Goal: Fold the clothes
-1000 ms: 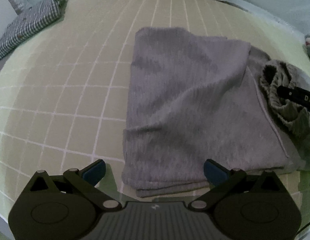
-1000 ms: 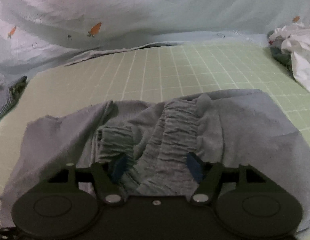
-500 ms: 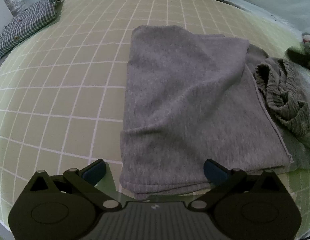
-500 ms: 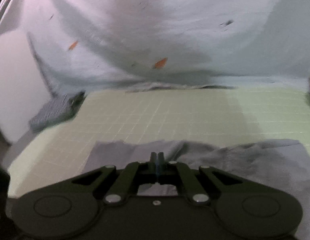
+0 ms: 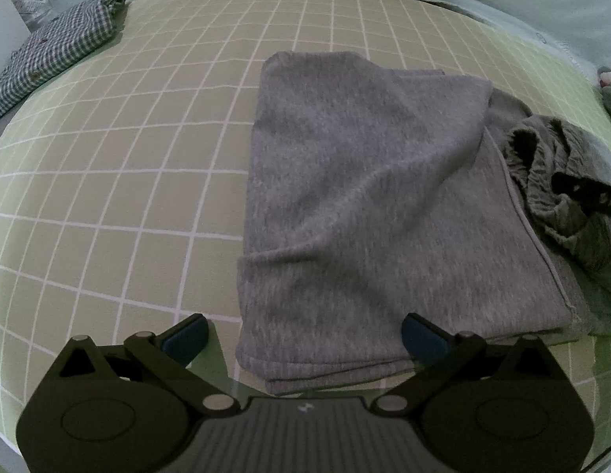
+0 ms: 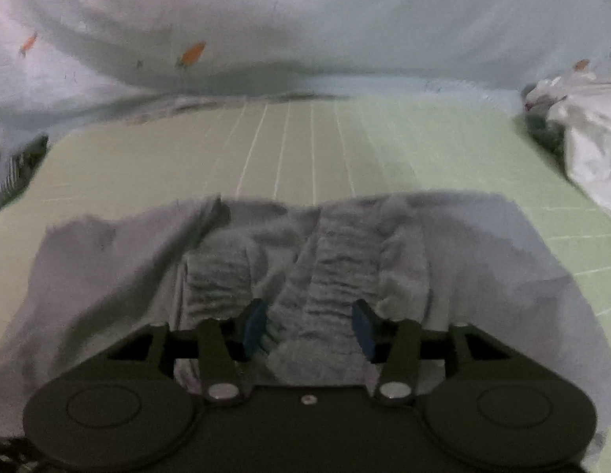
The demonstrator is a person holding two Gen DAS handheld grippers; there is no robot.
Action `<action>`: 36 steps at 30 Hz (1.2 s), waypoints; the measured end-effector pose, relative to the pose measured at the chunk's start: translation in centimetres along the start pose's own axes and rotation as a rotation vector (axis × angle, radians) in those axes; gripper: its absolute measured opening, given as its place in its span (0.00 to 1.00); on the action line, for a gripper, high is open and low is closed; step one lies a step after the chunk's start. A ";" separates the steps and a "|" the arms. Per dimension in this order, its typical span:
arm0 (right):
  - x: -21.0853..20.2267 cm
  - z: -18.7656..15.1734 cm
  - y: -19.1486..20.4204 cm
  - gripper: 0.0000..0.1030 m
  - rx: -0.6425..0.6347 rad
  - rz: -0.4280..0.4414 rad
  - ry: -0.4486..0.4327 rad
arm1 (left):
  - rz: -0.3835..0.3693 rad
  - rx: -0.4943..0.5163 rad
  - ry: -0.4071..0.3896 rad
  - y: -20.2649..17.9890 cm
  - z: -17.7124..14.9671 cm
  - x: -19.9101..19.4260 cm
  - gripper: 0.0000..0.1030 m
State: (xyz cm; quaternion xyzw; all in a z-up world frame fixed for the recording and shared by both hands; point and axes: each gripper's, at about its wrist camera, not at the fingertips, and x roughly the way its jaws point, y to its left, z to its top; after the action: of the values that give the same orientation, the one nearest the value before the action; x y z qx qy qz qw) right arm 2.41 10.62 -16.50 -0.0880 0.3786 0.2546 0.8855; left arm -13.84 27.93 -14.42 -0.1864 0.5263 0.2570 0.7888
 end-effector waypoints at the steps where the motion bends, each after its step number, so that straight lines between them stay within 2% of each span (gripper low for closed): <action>1: 0.2 -0.1 0.0 0.49 -0.005 0.002 -0.002 | 0.000 0.000 0.002 0.0 0.0 0.0 1.00; 3: 0.1 -0.2 -0.3 0.32 0.000 0.038 -0.007 | 0.000 0.001 0.005 0.0 0.1 0.0 1.00; 4: 0.0 -0.2 -0.5 0.09 0.005 0.064 -0.007 | 0.000 0.002 0.005 0.1 0.1 0.0 1.00; 5: -0.1 -0.1 -0.6 0.03 0.011 0.090 -0.001 | -0.001 0.002 0.005 0.1 0.1 0.0 1.00; 12: -5.7 -0.1 1.4 0.03 -0.085 0.195 -0.118 | -0.003 0.004 -0.006 0.2 -0.1 0.0 1.00; 14: -5.7 -0.9 1.9 0.03 -0.120 0.200 -0.097 | -0.002 0.003 -0.006 0.1 -0.1 0.0 1.00; 18: -3.0 -2.7 1.3 0.03 -0.077 0.254 0.031 | -0.002 0.004 -0.008 0.1 -0.2 0.0 1.00; 20: -3.0 -3.1 1.0 0.03 -0.073 0.266 0.033 | -0.002 0.004 -0.006 0.1 -0.2 0.0 1.00; 21: -3.3 -3.0 0.8 0.06 -0.071 0.272 0.034 | -0.002 0.004 -0.003 0.2 -0.1 0.0 1.00; 23: -4.1 -2.6 0.4 0.25 -0.069 0.282 0.029 | -0.001 0.001 0.003 0.2 0.0 0.0 1.00; 25: -5.4 -2.1 -0.3 0.81 -0.072 0.287 -0.003 | -0.001 0.001 0.008 0.2 0.0 0.0 1.00; 26: -6.1 -1.9 -0.7 0.91 -0.072 0.281 -0.020 | 0.000 0.000 0.011 0.2 0.1 0.0 1.00; 31: -8.1 -1.5 -5.3 1.00 -0.008 0.233 -0.087 | 0.012 -0.037 0.033 0.1 0.4 -0.1 1.00; 36: -8.5 -2.7 -12.2 1.00 0.185 0.124 -0.121 | 0.020 -0.058 -0.013 -0.5 0.6 -1.5 1.00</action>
State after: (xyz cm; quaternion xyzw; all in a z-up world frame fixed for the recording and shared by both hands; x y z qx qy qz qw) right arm 2.04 -3.99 -12.78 0.0330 0.3512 0.2777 0.8936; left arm -13.57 27.54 -12.83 -0.2023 0.5152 0.2811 0.7840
